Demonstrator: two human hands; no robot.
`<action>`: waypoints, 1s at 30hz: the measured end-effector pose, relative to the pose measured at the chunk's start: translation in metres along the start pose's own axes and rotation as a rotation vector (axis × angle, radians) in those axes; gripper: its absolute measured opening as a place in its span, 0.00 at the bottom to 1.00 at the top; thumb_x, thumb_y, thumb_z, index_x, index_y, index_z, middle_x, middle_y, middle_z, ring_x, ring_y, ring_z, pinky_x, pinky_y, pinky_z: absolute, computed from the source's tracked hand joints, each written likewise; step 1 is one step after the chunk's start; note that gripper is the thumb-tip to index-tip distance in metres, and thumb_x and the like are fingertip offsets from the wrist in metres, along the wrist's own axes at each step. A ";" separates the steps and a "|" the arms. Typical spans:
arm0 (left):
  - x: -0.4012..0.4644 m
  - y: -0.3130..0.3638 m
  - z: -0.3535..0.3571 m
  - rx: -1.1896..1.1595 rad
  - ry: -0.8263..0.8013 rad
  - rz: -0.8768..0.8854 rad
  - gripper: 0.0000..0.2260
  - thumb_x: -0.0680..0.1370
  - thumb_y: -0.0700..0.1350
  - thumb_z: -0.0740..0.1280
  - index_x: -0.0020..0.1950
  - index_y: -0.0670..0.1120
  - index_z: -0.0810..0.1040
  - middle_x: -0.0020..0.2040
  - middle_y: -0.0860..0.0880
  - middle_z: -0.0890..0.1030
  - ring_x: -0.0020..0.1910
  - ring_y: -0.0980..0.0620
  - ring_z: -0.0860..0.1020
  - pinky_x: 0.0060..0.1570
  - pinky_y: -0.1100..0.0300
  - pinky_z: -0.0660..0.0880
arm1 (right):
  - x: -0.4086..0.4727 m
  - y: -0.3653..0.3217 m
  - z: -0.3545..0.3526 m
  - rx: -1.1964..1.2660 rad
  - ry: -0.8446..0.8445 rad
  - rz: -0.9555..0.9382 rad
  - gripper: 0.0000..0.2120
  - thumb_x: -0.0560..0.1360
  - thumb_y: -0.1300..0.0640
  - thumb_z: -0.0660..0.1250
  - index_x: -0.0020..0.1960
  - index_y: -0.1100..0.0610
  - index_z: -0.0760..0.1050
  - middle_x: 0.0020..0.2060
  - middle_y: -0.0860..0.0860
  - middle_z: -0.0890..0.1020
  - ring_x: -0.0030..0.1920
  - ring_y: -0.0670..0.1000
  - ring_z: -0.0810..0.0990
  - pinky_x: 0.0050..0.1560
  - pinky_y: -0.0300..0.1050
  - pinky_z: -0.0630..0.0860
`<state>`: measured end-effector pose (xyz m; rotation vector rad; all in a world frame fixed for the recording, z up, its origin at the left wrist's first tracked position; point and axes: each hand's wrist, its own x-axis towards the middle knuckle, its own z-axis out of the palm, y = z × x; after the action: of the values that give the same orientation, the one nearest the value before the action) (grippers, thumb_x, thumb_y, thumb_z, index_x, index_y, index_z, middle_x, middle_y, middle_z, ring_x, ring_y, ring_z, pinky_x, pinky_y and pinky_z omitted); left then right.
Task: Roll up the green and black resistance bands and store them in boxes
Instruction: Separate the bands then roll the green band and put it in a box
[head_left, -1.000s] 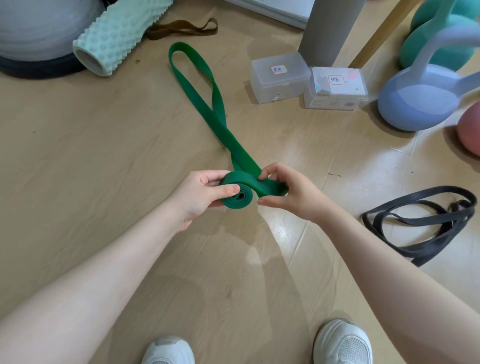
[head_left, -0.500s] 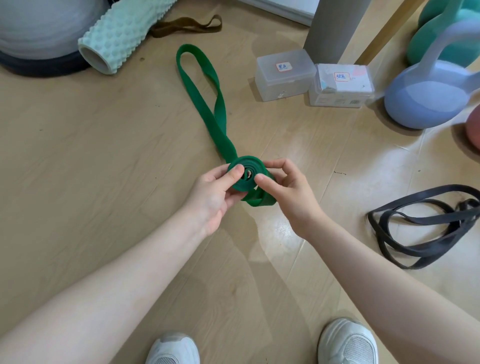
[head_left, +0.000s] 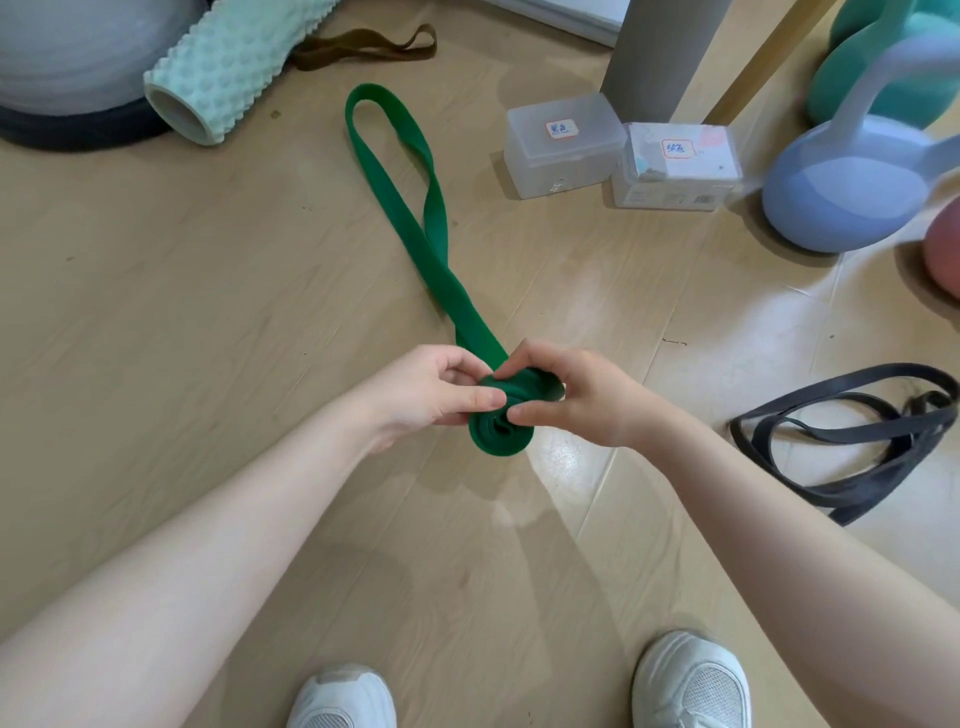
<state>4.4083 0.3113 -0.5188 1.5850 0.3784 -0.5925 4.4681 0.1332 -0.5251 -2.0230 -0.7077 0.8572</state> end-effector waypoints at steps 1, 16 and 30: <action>0.001 0.000 0.002 0.088 0.031 0.047 0.07 0.74 0.40 0.69 0.50 0.46 0.76 0.45 0.51 0.81 0.43 0.57 0.81 0.43 0.66 0.77 | 0.001 0.000 -0.002 -0.001 0.000 -0.003 0.14 0.71 0.58 0.72 0.50 0.43 0.72 0.41 0.45 0.79 0.39 0.40 0.75 0.44 0.35 0.72; 0.004 -0.003 0.010 0.018 0.002 0.080 0.09 0.72 0.38 0.70 0.49 0.49 0.79 0.44 0.51 0.84 0.43 0.57 0.82 0.46 0.65 0.77 | -0.002 0.010 -0.002 0.224 0.084 0.030 0.11 0.71 0.61 0.72 0.48 0.51 0.71 0.46 0.57 0.79 0.44 0.57 0.79 0.47 0.51 0.79; -0.003 0.093 -0.002 -0.327 0.304 0.342 0.14 0.72 0.33 0.67 0.52 0.49 0.77 0.44 0.54 0.83 0.42 0.62 0.81 0.41 0.71 0.75 | 0.029 -0.033 -0.058 0.172 0.545 -0.088 0.17 0.68 0.63 0.72 0.51 0.54 0.70 0.45 0.46 0.80 0.49 0.49 0.78 0.53 0.45 0.75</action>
<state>4.4593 0.3038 -0.4414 1.3799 0.3960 -0.0209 4.5242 0.1448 -0.4809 -1.9276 -0.3935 0.2756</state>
